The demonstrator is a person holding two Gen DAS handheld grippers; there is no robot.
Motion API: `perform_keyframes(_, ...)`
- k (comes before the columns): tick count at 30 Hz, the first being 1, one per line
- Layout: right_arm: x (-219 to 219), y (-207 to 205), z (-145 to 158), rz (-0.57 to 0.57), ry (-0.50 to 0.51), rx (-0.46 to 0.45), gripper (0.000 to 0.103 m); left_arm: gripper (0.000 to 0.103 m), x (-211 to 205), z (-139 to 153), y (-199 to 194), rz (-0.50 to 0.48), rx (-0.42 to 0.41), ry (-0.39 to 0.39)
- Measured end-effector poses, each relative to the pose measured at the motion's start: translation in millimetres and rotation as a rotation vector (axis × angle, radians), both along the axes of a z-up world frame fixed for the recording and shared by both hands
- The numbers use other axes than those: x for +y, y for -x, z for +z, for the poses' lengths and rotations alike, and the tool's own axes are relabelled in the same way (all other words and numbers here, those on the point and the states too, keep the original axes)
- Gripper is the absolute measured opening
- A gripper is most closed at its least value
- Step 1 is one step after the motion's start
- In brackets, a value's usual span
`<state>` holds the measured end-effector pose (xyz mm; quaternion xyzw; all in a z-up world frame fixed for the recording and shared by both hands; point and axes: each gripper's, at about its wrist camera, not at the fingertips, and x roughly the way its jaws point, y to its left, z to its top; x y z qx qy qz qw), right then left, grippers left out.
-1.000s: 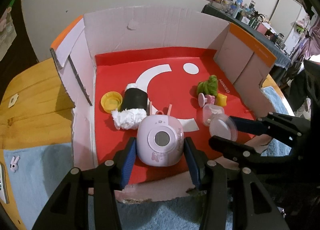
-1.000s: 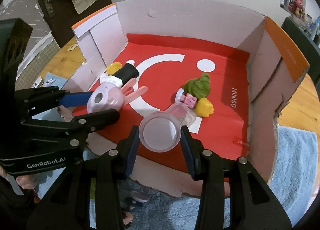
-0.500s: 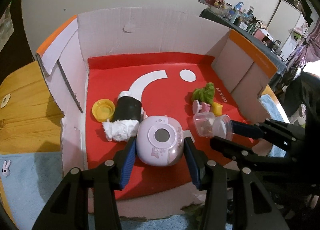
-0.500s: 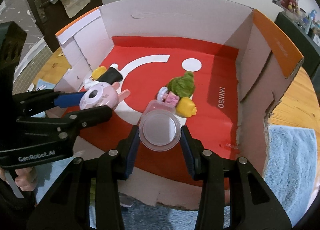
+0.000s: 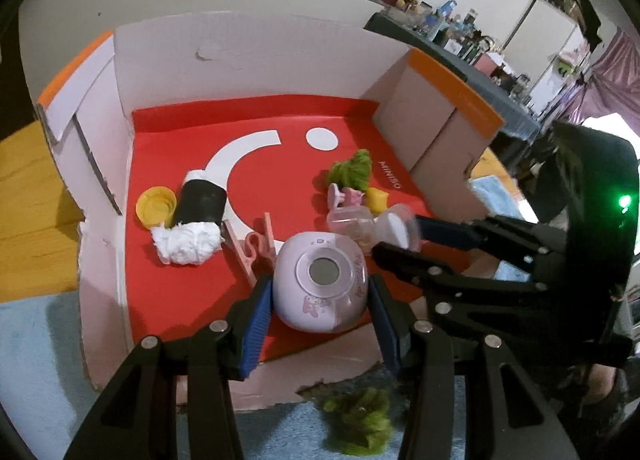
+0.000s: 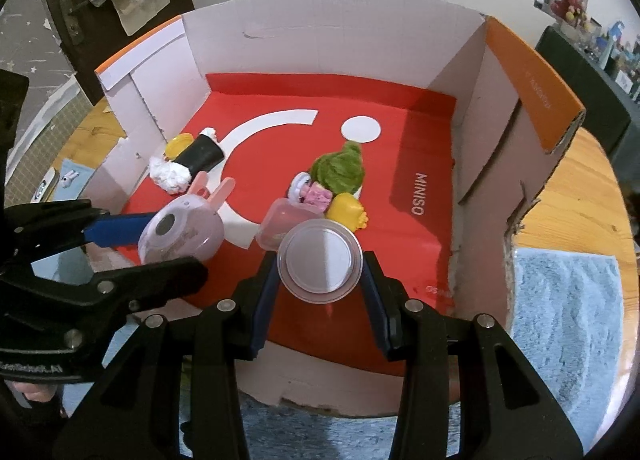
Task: Organize objects
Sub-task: 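Lower the white-lidded cup with the right tool while the left tool lowers the pink toy into the box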
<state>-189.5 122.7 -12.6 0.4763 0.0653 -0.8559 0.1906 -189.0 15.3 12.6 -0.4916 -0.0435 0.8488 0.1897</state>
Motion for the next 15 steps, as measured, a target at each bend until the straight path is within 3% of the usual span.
perform_keyframes(8,-1,1,0,-0.001,-0.024,0.008,0.039,0.050,-9,-4,16,0.054,0.013,0.082)
perform_keyframes(15,-6,4,-2,0.008,-0.018,0.006,0.039,0.050,-29,-6,29,0.106,0.015,0.058)
